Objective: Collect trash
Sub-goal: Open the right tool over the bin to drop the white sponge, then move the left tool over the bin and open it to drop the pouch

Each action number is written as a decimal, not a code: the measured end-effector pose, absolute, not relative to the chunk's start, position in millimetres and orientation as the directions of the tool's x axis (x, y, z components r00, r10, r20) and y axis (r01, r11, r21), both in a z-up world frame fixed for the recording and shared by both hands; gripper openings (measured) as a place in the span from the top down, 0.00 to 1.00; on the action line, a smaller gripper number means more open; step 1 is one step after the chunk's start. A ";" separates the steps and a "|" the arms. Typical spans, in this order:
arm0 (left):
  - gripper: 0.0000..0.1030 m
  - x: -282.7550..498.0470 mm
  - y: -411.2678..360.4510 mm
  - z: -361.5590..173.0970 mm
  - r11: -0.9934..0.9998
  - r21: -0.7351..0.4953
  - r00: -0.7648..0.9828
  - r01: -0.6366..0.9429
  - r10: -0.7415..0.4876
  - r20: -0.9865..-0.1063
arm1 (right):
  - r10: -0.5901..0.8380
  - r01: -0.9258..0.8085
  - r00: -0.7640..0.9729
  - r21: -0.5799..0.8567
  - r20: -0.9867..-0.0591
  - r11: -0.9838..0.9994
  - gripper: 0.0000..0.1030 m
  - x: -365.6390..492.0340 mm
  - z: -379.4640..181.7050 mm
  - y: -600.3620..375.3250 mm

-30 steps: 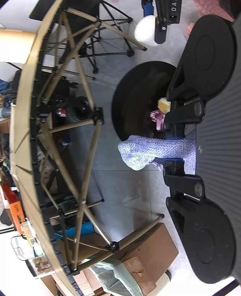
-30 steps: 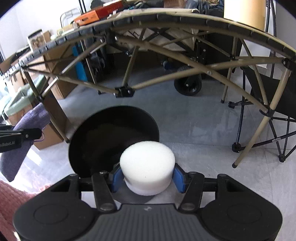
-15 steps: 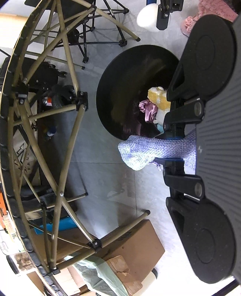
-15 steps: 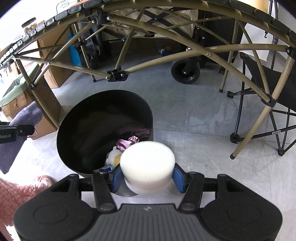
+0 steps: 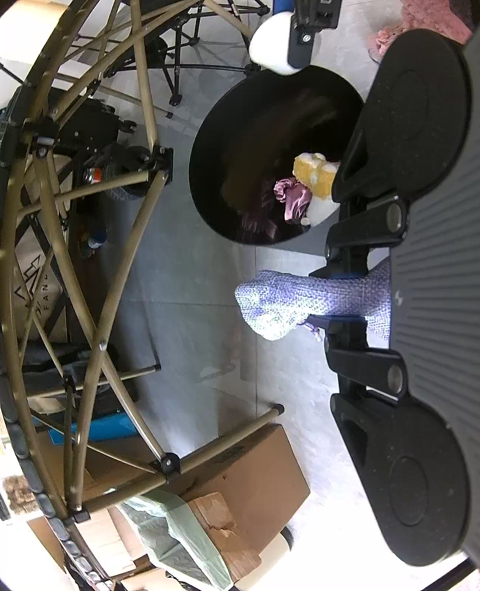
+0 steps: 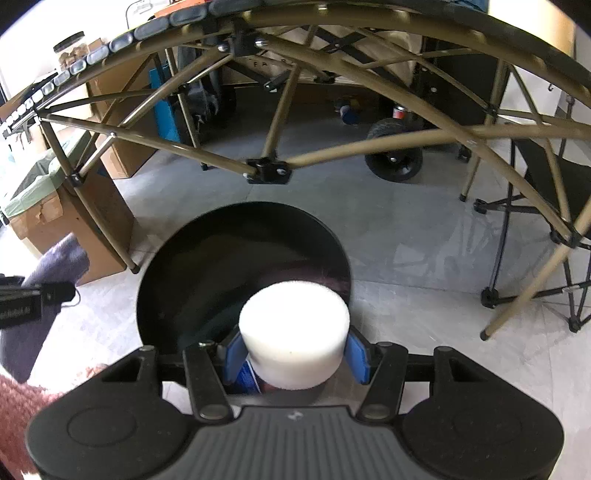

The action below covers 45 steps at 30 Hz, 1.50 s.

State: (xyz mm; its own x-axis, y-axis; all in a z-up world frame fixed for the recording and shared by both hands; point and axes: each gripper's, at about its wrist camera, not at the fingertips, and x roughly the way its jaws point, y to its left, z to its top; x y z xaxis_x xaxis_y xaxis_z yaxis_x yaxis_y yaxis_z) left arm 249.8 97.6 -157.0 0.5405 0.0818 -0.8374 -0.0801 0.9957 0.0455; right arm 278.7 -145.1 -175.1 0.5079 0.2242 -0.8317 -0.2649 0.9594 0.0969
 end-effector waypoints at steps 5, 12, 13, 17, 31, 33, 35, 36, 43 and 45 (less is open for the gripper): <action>0.84 249.8 106.2 -157.3 0.995 0.036 0.539 -0.092 0.080 -0.839 | 0.227 -0.288 0.504 0.086 -0.833 0.954 0.47 292.4 -175.4 -117.2; 0.84 250.1 113.7 -158.2 0.994 0.024 0.533 -0.105 0.077 -0.843 | 0.218 -0.312 0.499 0.060 -0.839 0.948 0.45 305.8 -176.1 -88.1; 0.84 250.2 113.6 -157.9 0.994 0.023 0.533 -0.105 0.076 -0.843 | 0.216 -0.310 0.495 0.061 -0.842 0.949 0.39 307.7 -176.6 -86.4; 0.84 252.7 109.3 -155.2 0.995 0.016 0.535 -0.097 0.065 -0.842 | 0.211 -0.276 0.482 0.081 -0.850 0.958 0.11 312.0 -178.4 -86.4; 0.84 287.6 43.4 -133.9 0.999 -0.043 0.548 -0.011 -0.030 -0.836 | 0.124 -0.126 0.542 0.066 -0.831 0.990 0.02 303.4 -169.6 -148.8; 0.84 294.9 31.5 -133.9 0.999 -0.043 0.543 0.002 -0.037 -0.839 | 0.105 -0.096 0.554 0.062 -0.826 0.993 0.02 302.2 -167.5 -161.0; 0.84 302.3 20.9 -135.7 0.999 -0.040 0.535 0.010 -0.040 -0.844 | 0.082 -0.064 0.569 0.055 -0.819 0.996 0.02 300.2 -165.0 -174.5; 0.84 306.7 15.9 -137.3 0.999 -0.041 0.528 0.011 -0.041 -0.848 | 0.069 -0.049 0.576 0.049 -0.815 0.998 0.02 299.7 -164.0 -179.9; 0.83 327.4 -3.8 -150.6 0.999 -0.047 0.485 -0.011 -0.036 -0.874 | 0.025 0.028 0.594 0.052 -0.804 0.998 0.02 295.1 -161.8 -211.1; 0.83 330.9 -7.4 -152.3 0.998 -0.053 0.479 -0.015 -0.040 -0.877 | 0.022 0.036 0.595 0.054 -0.803 0.998 0.02 294.1 -161.6 -217.1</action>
